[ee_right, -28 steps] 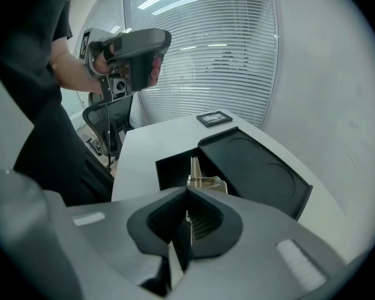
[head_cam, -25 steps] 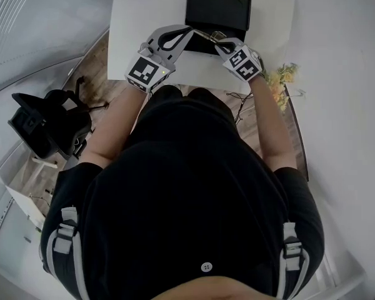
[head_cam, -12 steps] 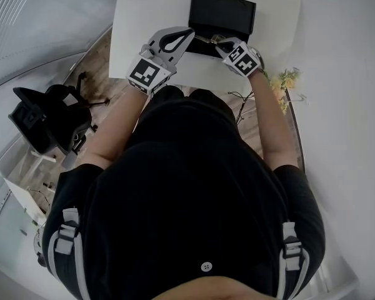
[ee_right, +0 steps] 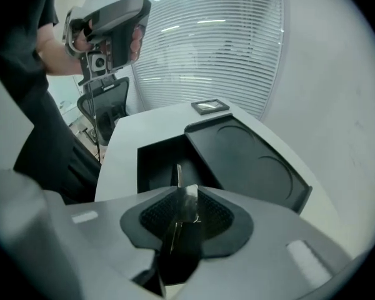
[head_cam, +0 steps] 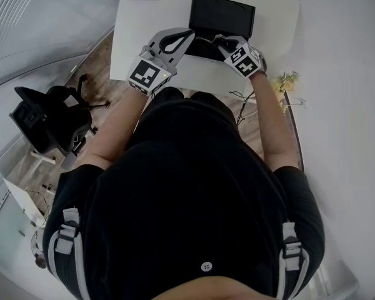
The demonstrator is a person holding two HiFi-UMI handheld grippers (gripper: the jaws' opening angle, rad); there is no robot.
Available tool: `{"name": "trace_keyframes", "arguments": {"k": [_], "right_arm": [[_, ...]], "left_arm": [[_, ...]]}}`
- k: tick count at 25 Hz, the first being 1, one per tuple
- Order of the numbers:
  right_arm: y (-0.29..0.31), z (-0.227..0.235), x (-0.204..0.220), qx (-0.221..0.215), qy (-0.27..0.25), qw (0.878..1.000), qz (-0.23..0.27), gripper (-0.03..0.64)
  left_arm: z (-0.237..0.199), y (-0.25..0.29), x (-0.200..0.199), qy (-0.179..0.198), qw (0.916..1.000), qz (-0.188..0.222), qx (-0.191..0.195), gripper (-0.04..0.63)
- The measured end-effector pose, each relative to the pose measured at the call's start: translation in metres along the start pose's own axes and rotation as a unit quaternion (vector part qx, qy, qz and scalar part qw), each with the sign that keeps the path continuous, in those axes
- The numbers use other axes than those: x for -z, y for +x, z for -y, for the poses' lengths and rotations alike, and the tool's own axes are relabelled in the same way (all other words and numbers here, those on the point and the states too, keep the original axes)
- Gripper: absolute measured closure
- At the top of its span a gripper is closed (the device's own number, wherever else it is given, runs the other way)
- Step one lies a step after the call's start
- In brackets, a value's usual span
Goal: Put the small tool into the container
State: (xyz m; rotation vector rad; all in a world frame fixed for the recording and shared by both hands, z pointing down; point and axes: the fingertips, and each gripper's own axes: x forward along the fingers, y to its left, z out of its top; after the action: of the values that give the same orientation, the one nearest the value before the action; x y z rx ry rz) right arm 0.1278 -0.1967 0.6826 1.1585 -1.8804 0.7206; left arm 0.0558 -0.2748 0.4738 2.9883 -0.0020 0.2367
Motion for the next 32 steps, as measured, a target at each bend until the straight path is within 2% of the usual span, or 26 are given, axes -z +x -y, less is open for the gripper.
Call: {"name": "trace_keyframes", "arguments": {"k": [4,8,14,19,26,32], "right_arm": [[-0.026,0.012,-0.020,0.030,0.019,0.998,0.051,0.509],[-0.072,0.011,-0.062,0.055,0.053,0.987,0.145,0.509],[-0.146,0.004,-0.106,0.093,0.088,0.954,0.269,0.529],[-0.205,-0.003,-0.135,0.118,0.119,0.916,0.364,0.562],[-0.253,-0.011,-0.147,0.147,0.126,0.887,0.420,0.604],[-0.267,-0.009,-0.140,0.177,0.128,0.876,0.431,0.606]], "left_arm": [[0.004,0.003,-0.010,0.001,1.0000,0.007,0.006,0.588],[0.009,0.005,-0.020,0.005,0.9998,0.011,0.014,0.588],[0.022,0.013,-0.039,0.012,0.9990,0.021,0.036,0.588],[0.032,0.017,-0.057,0.010,0.9977,0.035,0.057,0.588],[0.048,0.022,-0.081,0.017,0.9951,0.048,0.085,0.588],[0.052,0.022,-0.084,0.022,0.9944,0.048,0.091,0.588]]}}
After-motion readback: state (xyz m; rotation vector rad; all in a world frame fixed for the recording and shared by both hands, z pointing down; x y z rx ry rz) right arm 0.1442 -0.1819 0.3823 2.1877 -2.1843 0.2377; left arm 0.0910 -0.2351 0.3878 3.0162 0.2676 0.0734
